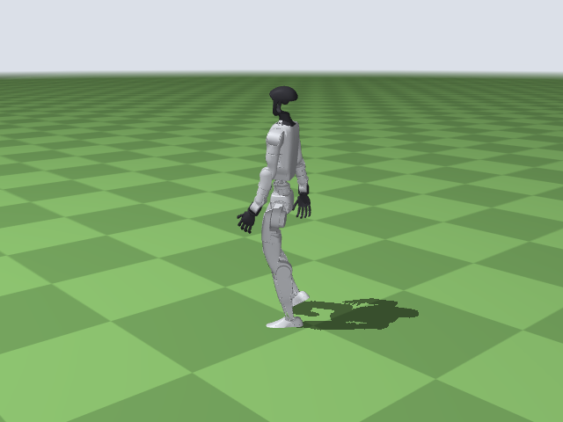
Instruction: Upper body actions
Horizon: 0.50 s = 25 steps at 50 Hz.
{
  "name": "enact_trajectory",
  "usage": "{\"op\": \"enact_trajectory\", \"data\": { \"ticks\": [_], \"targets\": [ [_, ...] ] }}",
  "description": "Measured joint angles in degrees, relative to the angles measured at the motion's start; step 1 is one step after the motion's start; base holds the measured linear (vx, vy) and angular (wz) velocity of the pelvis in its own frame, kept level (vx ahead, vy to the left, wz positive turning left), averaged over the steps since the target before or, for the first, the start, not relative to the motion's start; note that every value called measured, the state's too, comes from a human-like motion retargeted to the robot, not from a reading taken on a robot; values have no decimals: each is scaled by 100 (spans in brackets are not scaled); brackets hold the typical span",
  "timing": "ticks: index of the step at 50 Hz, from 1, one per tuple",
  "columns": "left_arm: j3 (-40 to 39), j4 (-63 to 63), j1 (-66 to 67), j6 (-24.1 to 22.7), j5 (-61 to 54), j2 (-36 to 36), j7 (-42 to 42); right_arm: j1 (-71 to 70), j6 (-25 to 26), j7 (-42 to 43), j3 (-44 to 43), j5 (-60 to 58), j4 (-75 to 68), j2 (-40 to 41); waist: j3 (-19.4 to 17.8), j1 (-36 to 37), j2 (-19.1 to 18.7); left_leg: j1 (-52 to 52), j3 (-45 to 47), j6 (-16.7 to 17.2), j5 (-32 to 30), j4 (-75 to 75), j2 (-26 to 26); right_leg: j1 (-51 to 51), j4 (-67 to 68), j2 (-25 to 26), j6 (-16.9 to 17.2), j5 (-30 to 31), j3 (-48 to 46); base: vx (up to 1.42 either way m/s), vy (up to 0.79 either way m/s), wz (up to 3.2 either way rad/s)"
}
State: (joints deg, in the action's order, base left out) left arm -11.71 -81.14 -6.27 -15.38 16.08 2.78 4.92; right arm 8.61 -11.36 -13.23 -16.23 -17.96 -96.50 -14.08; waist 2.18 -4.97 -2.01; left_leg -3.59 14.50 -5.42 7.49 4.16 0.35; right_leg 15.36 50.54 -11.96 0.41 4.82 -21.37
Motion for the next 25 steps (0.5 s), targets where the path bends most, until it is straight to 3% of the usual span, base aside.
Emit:
{"op": "enact_trajectory", "data": {
  "ticks": [5, 8, 13, 18, 25],
  "targets": [
    [-54, 804, -1110, -34, -404, -160, 40, 387, 207, 196, -188, -224, -90, -135, -425, -869, -89, 58, -440, -74, -118, 112, 87, 1377, 2168, -777, -393, -518, -266, -5, 12, 73],
    [-27, 1048, -1581, -17, -597, -202, 59, 691, 382, 282, -340, -177, -90, -189, -538, -1225, -104, 92, -662, -118, -155, 174, 111, 2221, 2822, -917, -417, -626, -42, 3, 7, 65],
    [-14, 1178, -1844, -207, -715, -111, -18, 958, 534, 389, -481, -79, -90, -283, -554, -1562, -184, 125, -747, -96, -146, 215, 272, 3174, 3167, -1070, -740, -764, -50, 5, 3, 12],
    [-48, 1002, -1677, -324, -704, -50, -90, 849, 461, 333, -502, -69, -90, -284, -452, -1676, -212, 175, -665, -114, -88, 257, 345, 3369, 2824, -898, -802, -752, -114, 1, -2, -12],
    [-217, 492, -1301, -261, -525, -151, 54, 376, 230, 199, -303, -44, -90, -146, -303, -1452, -87, 103, -455, -164, -3, 206, 235, 2365, 1822, -682, -664, -546, -306, 1, -2, -23]
  ]
}}
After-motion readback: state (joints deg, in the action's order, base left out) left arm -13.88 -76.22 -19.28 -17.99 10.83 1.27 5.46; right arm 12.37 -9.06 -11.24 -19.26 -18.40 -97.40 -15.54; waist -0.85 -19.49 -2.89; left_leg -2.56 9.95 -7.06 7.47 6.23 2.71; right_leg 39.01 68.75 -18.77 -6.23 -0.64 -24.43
